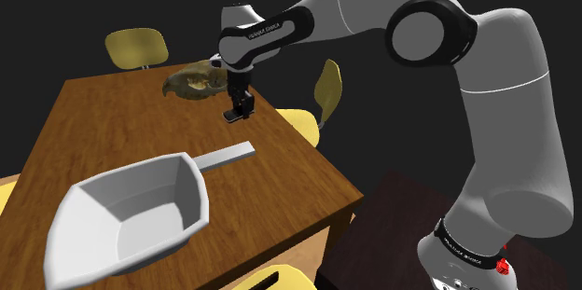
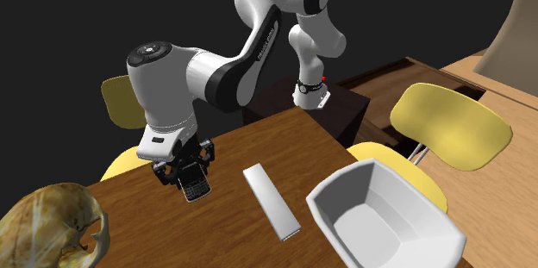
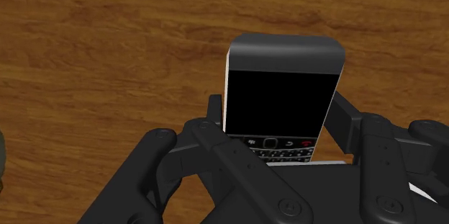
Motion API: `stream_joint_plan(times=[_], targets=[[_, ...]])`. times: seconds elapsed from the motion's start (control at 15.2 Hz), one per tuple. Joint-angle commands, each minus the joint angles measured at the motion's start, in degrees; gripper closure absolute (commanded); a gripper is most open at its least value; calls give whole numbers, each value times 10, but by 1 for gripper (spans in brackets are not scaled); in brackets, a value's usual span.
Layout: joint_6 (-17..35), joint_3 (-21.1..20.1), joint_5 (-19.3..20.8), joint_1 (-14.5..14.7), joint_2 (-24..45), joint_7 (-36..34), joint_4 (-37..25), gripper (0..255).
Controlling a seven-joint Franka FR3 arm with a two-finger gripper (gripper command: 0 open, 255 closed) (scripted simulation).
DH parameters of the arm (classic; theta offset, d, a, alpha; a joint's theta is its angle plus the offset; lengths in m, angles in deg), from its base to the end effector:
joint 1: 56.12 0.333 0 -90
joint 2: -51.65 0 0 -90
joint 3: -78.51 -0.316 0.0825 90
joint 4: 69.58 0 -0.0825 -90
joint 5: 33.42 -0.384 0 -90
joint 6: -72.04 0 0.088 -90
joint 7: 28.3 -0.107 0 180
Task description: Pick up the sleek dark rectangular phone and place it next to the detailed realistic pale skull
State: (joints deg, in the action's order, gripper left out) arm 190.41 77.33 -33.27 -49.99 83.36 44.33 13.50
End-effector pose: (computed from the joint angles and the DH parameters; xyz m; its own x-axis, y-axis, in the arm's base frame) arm 0.7085 0.0881 0.3711 0.1761 0.9840 0.0267 0.9825 -0.1773 0.0572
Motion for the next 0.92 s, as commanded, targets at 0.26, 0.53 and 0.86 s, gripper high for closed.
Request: stream_joint_plan(times=[0.26,0.53,0.86], targets=[[33,0,0,0,14,0,19,255],[33,0,0,0,14,0,19,255],[33,0,0,0,14,0,19,0]])
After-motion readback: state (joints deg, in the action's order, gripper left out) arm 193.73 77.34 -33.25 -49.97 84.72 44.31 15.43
